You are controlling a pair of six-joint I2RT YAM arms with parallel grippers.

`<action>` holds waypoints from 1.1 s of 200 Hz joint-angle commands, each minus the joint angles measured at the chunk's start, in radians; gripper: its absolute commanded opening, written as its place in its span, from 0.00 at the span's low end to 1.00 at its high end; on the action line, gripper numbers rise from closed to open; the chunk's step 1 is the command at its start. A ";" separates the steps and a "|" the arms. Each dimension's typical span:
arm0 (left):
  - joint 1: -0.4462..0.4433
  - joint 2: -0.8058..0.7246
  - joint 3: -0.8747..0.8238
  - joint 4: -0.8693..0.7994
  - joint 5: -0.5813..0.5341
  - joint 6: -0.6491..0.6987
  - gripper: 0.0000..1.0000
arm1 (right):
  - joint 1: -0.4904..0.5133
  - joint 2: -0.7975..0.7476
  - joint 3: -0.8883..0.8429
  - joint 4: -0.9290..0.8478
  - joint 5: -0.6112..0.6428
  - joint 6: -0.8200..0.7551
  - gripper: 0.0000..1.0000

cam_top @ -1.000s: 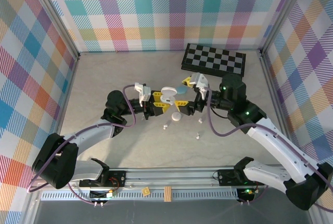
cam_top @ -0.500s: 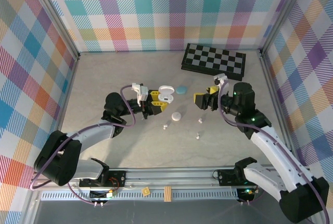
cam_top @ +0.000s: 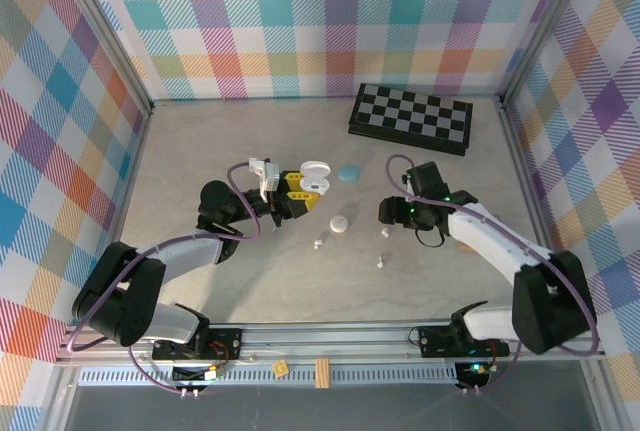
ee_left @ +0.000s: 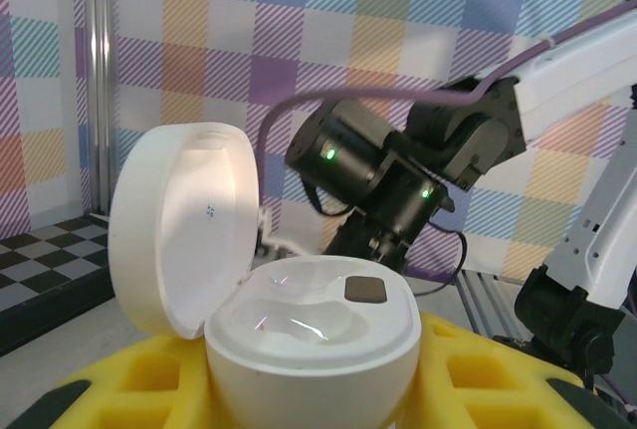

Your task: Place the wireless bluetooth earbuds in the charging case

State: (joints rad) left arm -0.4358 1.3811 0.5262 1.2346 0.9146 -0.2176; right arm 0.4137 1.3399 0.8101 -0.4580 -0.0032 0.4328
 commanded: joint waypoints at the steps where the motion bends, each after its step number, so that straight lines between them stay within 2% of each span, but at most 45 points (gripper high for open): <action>1: 0.013 -0.007 -0.015 0.079 0.006 -0.011 0.34 | 0.036 0.059 0.062 -0.078 0.095 -0.002 0.69; 94: 0.029 -0.030 -0.028 0.080 0.012 -0.010 0.34 | 0.157 0.297 0.189 -0.181 0.353 0.001 0.49; 220: 0.042 -0.046 -0.028 0.071 0.034 -0.016 0.35 | 0.263 0.454 0.288 -0.263 0.439 0.009 0.46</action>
State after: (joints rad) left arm -0.4068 1.3571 0.5053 1.2598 0.9237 -0.2211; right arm 0.6590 1.7672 1.0714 -0.6670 0.4046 0.4339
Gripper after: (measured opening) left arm 0.360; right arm 0.458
